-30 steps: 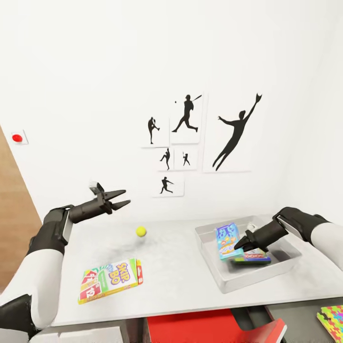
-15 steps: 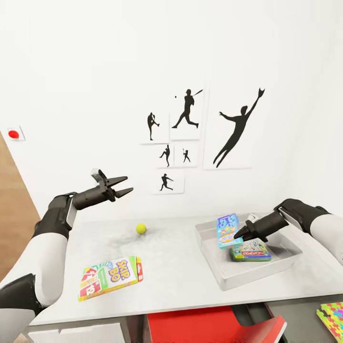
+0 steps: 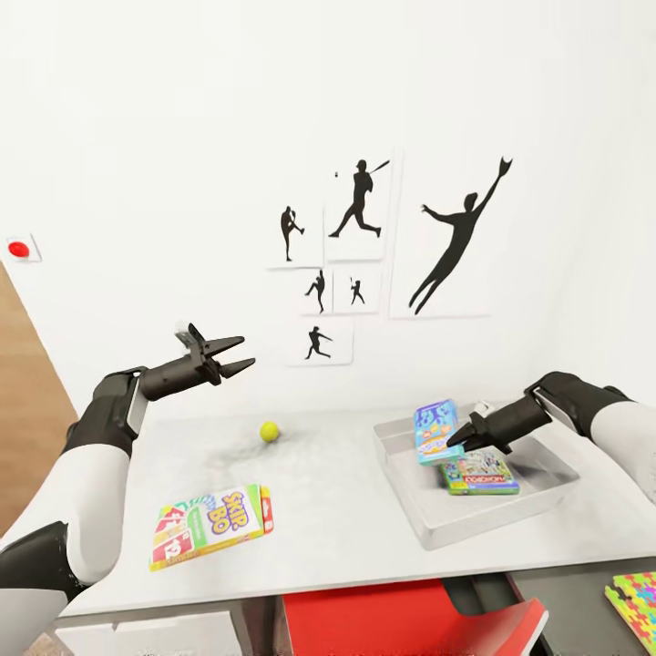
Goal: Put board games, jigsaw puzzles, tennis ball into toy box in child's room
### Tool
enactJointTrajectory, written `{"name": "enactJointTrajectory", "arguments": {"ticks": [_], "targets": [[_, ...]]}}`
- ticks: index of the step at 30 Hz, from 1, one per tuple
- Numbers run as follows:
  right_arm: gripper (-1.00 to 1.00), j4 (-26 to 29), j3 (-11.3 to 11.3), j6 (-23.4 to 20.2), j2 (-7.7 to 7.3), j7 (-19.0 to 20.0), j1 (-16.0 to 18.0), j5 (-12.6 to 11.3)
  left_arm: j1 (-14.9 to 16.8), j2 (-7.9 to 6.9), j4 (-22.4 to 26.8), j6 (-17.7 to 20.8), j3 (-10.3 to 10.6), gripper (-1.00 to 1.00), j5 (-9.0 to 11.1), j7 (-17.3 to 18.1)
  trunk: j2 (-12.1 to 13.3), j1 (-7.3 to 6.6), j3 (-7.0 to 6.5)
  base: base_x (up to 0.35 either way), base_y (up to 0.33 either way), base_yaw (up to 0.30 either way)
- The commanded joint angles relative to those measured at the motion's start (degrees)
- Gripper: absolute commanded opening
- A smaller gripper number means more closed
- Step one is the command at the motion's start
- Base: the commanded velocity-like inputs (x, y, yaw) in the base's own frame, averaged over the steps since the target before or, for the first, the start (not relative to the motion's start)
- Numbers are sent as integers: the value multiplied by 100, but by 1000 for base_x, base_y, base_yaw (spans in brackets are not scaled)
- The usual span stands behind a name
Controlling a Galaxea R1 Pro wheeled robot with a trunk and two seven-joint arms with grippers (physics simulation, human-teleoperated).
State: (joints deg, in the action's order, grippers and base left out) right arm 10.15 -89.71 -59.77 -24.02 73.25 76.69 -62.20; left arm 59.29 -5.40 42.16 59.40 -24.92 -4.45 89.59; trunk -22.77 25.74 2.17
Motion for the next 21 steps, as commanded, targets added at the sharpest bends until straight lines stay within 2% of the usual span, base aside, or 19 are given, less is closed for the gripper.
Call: {"name": "enactJointTrajectory", "arguments": {"ticks": [1, 10, 12, 13, 17, 21], "targets": [[-100, 7, -26, -23, 8, 23, 13, -12, 7, 3, 3, 60, -13, 100, -47, 41, -15, 4, 24, 0, 0, 0], [-100, 7, -42, -23, 87, 23, 29, 2, 46, 4, 3, 60, -13, 100, -44, 41, -15, 4, 109, 0, 0, 0], [-100, 9, -49, -23, 103, 23, 29, 64, 67, 6, 3, 60, -13, 100, -41, 41, -15, 4, 128, 0, 0, 0], [-100, 8, -50, -23, 108, 25, 29, 107, 72, 7, 3, 60, -13, 100, -41, 41, -15, 4, 138, 0, 0, 0], [-100, 6, -44, -23, 130, 37, 30, 575, 116, 12, 3, 60, -13, 100, -39, 41, -15, 4, 176, 0, 0, 0], [-100, 5, -42, -23, 148, 52, 30, 748, 129, 13, 4, 60, -13, 100, -38, 41, -15, 4, 214, 0, 0, 0]]}}
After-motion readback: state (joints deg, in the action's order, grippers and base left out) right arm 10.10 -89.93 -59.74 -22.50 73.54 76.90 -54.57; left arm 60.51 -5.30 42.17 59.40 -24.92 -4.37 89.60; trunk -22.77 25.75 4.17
